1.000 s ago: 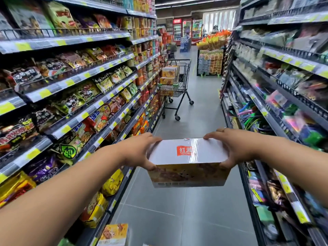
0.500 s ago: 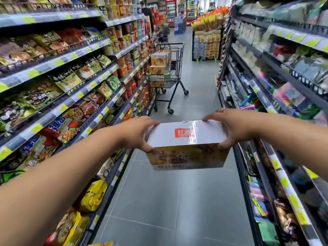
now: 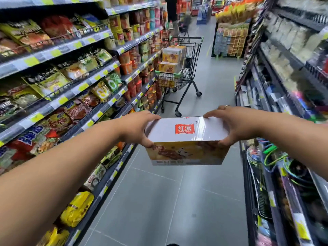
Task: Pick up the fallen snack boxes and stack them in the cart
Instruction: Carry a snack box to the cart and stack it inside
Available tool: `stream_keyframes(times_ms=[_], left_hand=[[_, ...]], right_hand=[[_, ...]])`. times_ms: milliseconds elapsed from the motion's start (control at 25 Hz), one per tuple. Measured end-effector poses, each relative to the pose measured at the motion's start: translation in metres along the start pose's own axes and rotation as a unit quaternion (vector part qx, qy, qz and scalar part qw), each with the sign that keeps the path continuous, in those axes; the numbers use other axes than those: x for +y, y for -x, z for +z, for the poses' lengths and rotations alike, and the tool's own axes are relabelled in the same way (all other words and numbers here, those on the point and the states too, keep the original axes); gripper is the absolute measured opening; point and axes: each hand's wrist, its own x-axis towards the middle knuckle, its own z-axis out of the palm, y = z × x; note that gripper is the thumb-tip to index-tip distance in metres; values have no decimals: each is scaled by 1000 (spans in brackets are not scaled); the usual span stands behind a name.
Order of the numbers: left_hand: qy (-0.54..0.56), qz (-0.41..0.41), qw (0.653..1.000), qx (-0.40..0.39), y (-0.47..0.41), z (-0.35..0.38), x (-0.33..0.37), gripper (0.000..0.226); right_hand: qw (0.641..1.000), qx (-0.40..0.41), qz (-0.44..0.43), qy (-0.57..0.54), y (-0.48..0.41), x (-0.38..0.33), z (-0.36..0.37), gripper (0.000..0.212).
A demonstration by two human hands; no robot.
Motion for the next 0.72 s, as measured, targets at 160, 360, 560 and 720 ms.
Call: stream_keyframes(times_ms=[160,360,560,720], left_hand=[[-5,-3,1000,-14,-95,-22,-54,99],[-10,22,1000,-13,-221,-66,-127,97],[-24,43,998,-26,-362,-115,-187,96],[-35,45,998,-36,-475,-133,-223,94]], right_hand=[[1000,-3,-2,-16,-100,52,-10,94],[999,-3,10,-30,-225,115,-41,93],[998,13,37,-46,-346,185,-66,93],[998,8,38,-46,-437,255,-83,93]])
